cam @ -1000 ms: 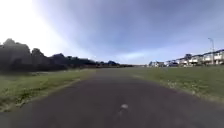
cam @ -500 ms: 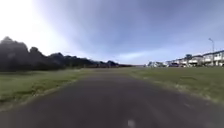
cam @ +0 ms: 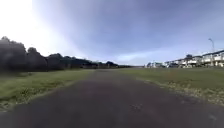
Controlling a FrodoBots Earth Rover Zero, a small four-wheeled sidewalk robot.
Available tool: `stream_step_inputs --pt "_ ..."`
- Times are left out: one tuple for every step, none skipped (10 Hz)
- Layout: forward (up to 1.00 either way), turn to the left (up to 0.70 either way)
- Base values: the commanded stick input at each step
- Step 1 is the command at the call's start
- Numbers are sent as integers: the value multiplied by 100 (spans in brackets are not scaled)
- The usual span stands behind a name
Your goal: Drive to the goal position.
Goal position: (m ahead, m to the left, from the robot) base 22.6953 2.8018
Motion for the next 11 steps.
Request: stream_step_inputs --pt "100 0" --pt "100 9" --pt "100 24" --pt "100 27" --pt "100 27" --pt "100 27" --pt "100 0" --pt "100 0" --pt "100 0" --pt "100 0" --pt "100 0"
